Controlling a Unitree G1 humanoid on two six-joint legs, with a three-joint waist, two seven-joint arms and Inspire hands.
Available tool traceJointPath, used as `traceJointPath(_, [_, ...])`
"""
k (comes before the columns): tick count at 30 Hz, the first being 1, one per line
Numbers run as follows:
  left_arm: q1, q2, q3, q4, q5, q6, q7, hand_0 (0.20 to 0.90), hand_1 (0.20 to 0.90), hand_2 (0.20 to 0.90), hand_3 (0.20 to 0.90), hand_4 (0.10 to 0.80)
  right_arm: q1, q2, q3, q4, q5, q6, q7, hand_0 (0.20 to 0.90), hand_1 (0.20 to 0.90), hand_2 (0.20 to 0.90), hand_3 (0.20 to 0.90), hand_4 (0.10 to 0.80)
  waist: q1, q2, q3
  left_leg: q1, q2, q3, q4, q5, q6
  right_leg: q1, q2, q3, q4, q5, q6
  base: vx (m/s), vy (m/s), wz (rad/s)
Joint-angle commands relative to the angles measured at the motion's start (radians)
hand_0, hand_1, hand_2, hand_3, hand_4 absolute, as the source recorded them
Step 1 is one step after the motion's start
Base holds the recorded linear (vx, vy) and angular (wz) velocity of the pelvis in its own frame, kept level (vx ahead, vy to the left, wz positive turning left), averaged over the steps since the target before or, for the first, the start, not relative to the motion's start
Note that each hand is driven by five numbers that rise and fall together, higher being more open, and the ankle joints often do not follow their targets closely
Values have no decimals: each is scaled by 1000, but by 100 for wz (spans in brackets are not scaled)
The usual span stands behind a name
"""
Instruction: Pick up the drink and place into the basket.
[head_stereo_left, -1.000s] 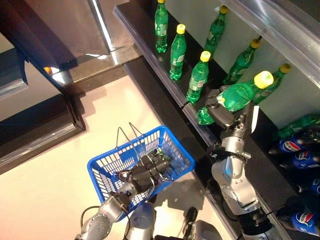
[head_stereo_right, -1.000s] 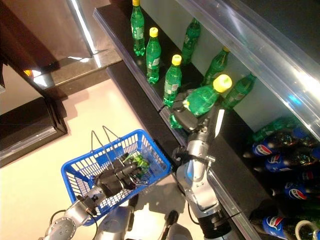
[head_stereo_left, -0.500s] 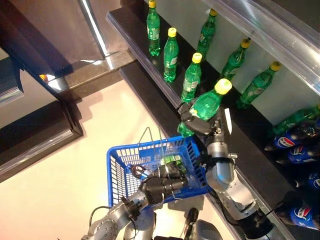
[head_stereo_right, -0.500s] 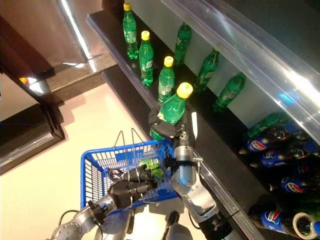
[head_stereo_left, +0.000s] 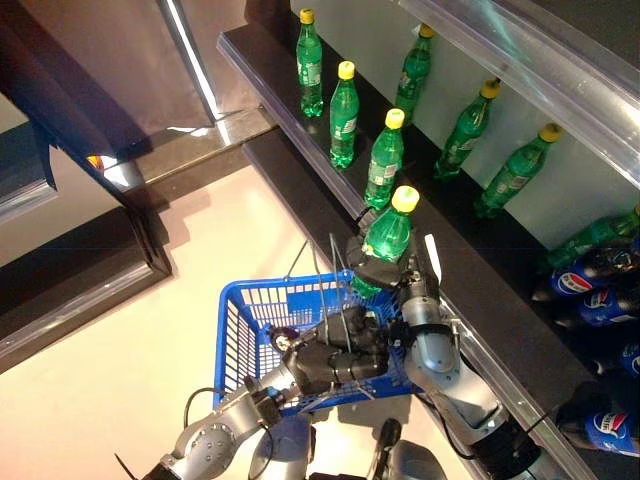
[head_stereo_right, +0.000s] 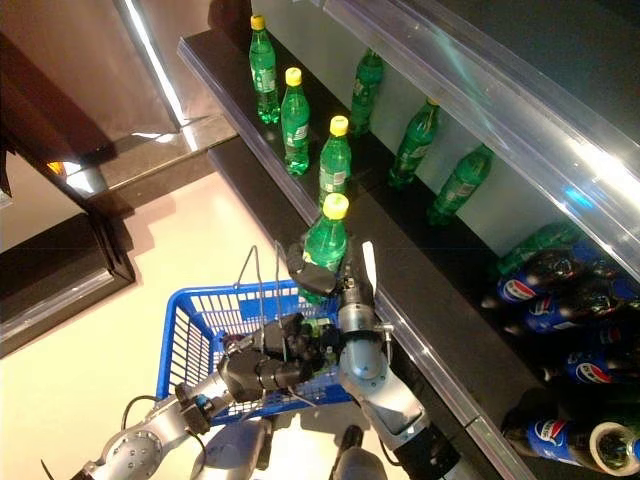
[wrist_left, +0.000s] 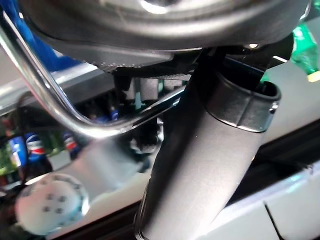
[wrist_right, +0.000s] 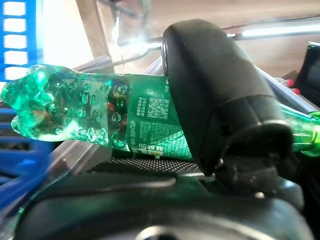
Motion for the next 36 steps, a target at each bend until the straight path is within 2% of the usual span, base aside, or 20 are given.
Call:
traceJointPath(1, [-57, -177, 17, -427, -49, -192, -313, 300, 300, 300, 200, 100, 12, 4, 14, -20, -93, -123, 22, 300, 300, 300, 200, 100, 7, 11, -304, -36, 77, 22, 177, -91, -70, -90, -91, -32, 52, 112, 44, 0, 0, 0])
traceJointPath(3, [-49, -167, 55, -441, -64, -177, -330, 300, 300, 300, 200, 100, 54, -2, -4, 14, -117, -155, 16, 300, 300, 300, 200, 100, 8, 14, -294, -50, 75, 22, 202, -98, -69, -101, -96, -36, 68, 111, 46, 0, 0, 0])
traceJointPath(10, [-13, -154, 99, -454, -106, -114, -344, 300, 300, 300, 200, 100, 129, -16, -46, 42, -89, -201, -12, 300, 300, 300, 200, 100, 4, 17, -273, -65, 77, 19, 251, -116, -67, -110, -98, -38, 105, 100, 43, 20, -2, 3])
traceJointPath(15, [7, -178, 68, -453, -170, -64, -353, 300, 300, 300, 200, 100, 153, -14, -33, 81, -49, -219, 16, 300, 300, 300, 200, 100, 3, 17, -264, -71, 72, 1, 274, -124, -63, -114, -97, -25, 124, 96, 45, 59, 0, 0])
traceJointPath(18, [-10, -206, 13, -441, -213, -26, -349, 300, 300, 300, 200, 100, 138, -2, 4, 141, -23, -241, 28, 300, 300, 300, 200, 100, 7, 13, -249, -85, 65, -7, 293, -132, -59, -126, -98, -18, 135, 96, 46, 22, -12, 4])
traceJointPath(25, [-109, -225, -109, -419, -269, 20, -348, 300, 300, 300, 200, 100, -27, 52, 95, 353, -10, -261, 29, 300, 300, 300, 200, 100, 38, -6, -172, -195, 30, -43, 374, -153, -43, -210, -108, -18, 183, 114, 54, -92, -51, 8])
traceJointPath(30, [-184, -224, -157, -411, -314, 53, -323, 300, 300, 300, 200, 100, -187, 99, 144, 474, -26, -214, 43, 300, 300, 300, 200, 100, 65, -21, -131, -272, 13, -73, 433, -170, -34, -265, -103, -17, 213, 122, 60, -93, -106, 14])
traceJointPath(34, [-226, -216, -168, -405, -325, 81, -316, 300, 300, 300, 200, 100, -269, 132, 177, 564, 40, -180, 105, 300, 300, 300, 200, 100, 86, -38, -111, -300, 7, -88, 449, -175, -30, -284, -94, -23, 224, 127, 60, -2, -113, 20])
traceJointPath(36, [-233, -202, -172, -422, -331, 105, -304, 300, 300, 300, 200, 100, -291, 161, 197, 628, 82, -160, 182, 300, 300, 300, 200, 100, 104, -48, -102, -313, 1, -104, 450, -175, -28, -286, -86, -26, 217, 131, 61, 23, -144, 13])
